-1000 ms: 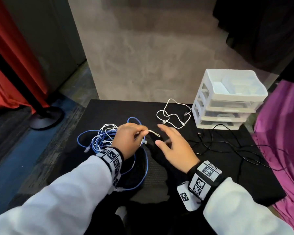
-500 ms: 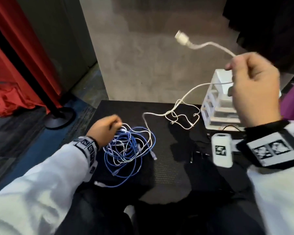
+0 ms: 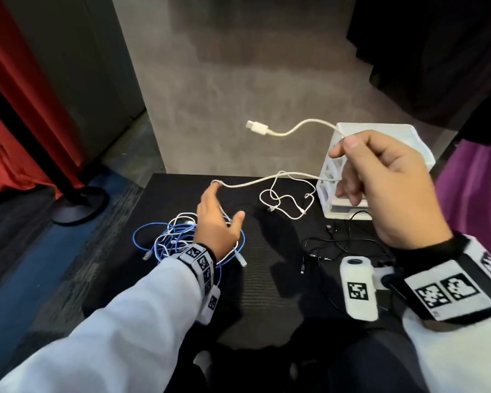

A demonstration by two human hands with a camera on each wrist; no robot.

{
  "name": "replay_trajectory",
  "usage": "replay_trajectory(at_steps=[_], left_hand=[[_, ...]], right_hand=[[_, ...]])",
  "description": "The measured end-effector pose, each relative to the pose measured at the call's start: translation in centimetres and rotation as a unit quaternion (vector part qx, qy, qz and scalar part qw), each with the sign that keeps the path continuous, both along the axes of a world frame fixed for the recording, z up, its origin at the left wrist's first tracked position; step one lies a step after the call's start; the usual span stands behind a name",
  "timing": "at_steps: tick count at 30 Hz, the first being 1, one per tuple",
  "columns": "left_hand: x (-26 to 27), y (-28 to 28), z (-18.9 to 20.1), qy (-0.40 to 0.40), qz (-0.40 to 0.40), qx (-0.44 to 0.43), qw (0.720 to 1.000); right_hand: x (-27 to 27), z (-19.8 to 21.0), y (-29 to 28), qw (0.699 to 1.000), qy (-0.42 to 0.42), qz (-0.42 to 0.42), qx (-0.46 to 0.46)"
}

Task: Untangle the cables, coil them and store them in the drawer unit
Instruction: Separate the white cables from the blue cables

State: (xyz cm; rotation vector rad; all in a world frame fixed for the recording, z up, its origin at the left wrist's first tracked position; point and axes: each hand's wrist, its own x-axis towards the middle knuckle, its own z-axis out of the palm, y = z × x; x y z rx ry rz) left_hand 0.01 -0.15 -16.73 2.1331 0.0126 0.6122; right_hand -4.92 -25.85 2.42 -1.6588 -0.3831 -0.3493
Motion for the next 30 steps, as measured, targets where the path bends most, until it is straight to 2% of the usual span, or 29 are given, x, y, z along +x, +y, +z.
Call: replay_trajectory(at_steps=[2, 5, 9, 12, 15, 19, 21, 23, 25, 28, 30], left_hand=[[1.1, 0.8, -0.7, 0.011, 0.047, -0.037, 0.998], [2.2, 2.2, -1.8, 0.072, 0.089, -0.041, 0.993], [2.5, 3.3, -1.2, 0.102, 0.022, -0.046, 0.993], [2.8, 3.1, 1.9, 0.035, 0.013, -0.105, 0.994], [2.4, 2.7, 6.6, -0.044, -0.004, -0.146, 0.988], [-0.3, -0.1, 12.6, -0.055, -0.089, -0.194, 0.975], [-2.0, -2.3, 14.1, -0.049, -0.153, -0.182, 0.97], [-3.4, -4.0, 14.3, -0.069, -0.195, -0.111, 0.972], [-4.1, -4.7, 13.6, -0.081, -0.213, -0.044, 0.973], [-4.4, -4.6, 11.5, -0.025, -0.191, -0.095, 0.977], [-4.1, -3.7, 8.7, 0.022, -0.195, -0.065, 0.978]], right_hand=[[-0.8, 0.7, -1.4, 1.0, 0.012, -0.002, 0.027], [-1.4, 1.1, -3.7, 0.995, 0.038, -0.015, 0.087], [-0.9, -0.3, -6.1, 0.987, 0.074, -0.023, 0.139], [-0.1, -2.3, -6.2, 0.986, 0.111, -0.053, 0.115], [0.6, -4.0, -4.7, 0.982, 0.156, -0.048, 0.095], [0.4, -4.8, -0.7, 0.981, 0.166, -0.001, 0.104], [-0.2, -4.8, 2.1, 0.979, 0.167, 0.043, 0.109], [-0.5, -5.0, 4.6, 0.979, 0.158, 0.073, 0.11], [-0.1, -5.4, 6.1, 0.982, 0.145, 0.067, 0.102], [0.8, -5.7, 6.4, 0.987, 0.143, 0.037, 0.068], [1.3, -5.2, 5.7, 0.987, 0.139, 0.034, 0.069]])
